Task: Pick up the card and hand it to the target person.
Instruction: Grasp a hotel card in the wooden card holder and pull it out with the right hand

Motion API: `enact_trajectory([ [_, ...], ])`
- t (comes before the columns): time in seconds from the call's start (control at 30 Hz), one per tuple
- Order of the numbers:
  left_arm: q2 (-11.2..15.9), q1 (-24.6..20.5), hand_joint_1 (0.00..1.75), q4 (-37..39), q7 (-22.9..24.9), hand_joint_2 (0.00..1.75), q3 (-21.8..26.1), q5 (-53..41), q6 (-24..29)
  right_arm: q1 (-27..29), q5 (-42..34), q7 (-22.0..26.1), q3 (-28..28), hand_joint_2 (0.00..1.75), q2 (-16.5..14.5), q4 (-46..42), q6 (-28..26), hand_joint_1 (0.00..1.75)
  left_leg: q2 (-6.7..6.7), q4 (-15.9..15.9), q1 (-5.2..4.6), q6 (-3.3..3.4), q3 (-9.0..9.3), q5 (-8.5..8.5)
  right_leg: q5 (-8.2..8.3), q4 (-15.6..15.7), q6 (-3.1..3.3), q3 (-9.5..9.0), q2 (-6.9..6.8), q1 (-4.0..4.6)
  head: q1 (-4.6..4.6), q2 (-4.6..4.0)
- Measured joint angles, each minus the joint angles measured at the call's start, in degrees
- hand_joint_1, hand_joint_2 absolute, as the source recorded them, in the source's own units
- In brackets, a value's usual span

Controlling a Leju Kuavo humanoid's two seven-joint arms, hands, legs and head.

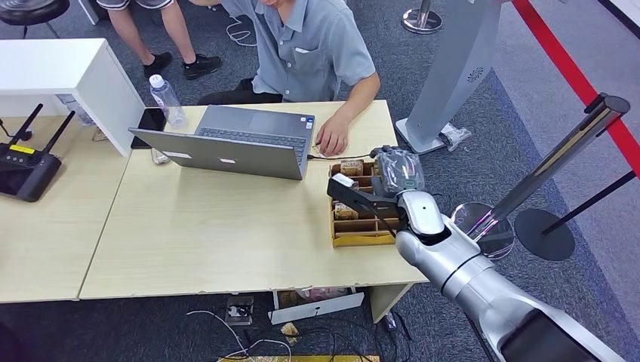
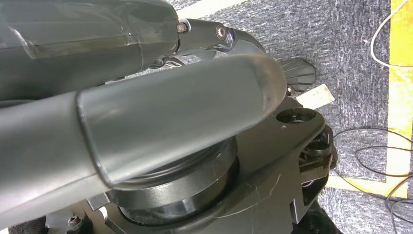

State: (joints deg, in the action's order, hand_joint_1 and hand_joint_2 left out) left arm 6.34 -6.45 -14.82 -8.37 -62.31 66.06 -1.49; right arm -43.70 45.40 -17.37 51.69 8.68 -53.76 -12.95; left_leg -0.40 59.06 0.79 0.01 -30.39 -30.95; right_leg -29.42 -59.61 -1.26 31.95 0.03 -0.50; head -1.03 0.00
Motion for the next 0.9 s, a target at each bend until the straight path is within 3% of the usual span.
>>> enact_trajectory([
  [0.9, 0.09, 0.01, 0.0, 0.0, 0.13, 0.0, 0.0, -0.01, -0.03, -0.94, 1.07, -0.61, -0.01, 1.75, 0.16, 0.28, 1.25, 0.81, 0.0, 0.0, 0.0, 0.0, 0.01, 0.0, 0.0, 0.0, 0.0, 0.0, 0.0, 0.0, 0.0, 0.0],
])
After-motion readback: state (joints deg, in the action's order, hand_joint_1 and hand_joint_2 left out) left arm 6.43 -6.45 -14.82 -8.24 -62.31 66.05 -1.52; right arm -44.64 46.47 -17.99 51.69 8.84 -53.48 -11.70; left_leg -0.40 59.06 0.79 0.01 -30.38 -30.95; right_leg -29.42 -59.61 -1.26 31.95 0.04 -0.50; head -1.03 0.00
